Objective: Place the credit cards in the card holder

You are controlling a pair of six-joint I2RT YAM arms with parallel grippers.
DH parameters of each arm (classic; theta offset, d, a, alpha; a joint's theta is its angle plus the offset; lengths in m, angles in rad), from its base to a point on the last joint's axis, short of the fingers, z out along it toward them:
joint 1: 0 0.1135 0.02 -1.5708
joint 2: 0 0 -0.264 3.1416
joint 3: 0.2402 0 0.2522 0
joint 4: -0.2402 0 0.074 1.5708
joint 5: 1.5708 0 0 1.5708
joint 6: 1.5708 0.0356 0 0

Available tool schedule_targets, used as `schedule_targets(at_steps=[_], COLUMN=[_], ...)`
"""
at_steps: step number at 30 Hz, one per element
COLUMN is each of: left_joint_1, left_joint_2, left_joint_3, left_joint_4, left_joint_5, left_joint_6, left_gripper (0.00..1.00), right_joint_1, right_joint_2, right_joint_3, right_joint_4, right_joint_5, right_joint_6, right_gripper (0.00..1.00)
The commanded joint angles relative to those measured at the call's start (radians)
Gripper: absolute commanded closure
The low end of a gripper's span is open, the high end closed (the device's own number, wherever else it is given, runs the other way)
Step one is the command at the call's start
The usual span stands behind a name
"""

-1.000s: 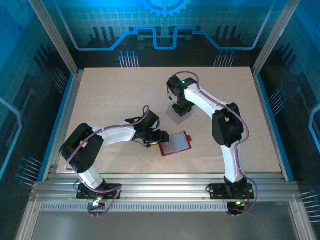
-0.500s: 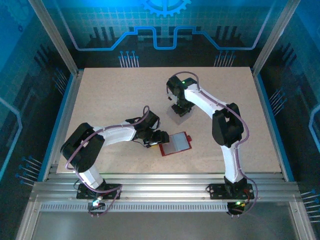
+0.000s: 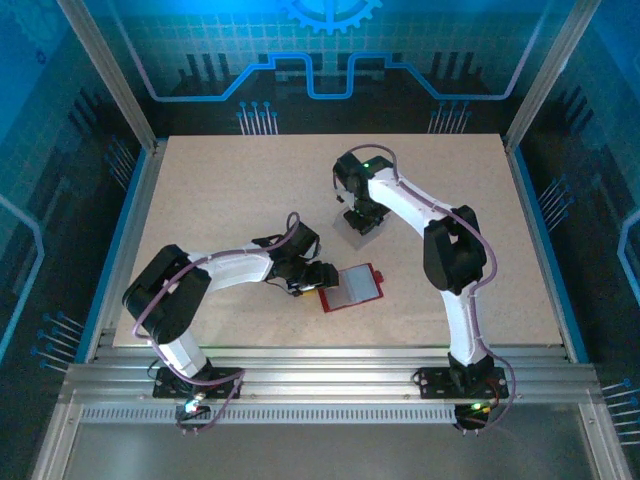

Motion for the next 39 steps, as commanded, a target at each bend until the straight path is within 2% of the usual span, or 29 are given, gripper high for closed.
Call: schedule_targets(at_steps=[1,27,39], left_joint_1=[-0.001,0.001,0.001], left_joint_2=[0.018,0.026,0.019], left_joint_3=[0.004,0.003,0.001], left_joint_4=[-0.004,0.002,0.003], left_joint_5=[0.028,0.032,0.031], left_joint_6=[0.004,-0.001,-0.004], left_gripper=[0.33,0.33,0.33], right_joint_1=[0.01,0.016,0.016], right_joint_2=[0.03,-0.016,-0.023], right_joint_3=[0.007,0.009,0.009], right_joint_4=[-0.036,-0.058,-0.055], right_joint_5=[-0.01,-0.021,-0.042], right_joint_6=[-0.017,-0.002,-0.005], right_gripper=[0.82,0.89,1.0])
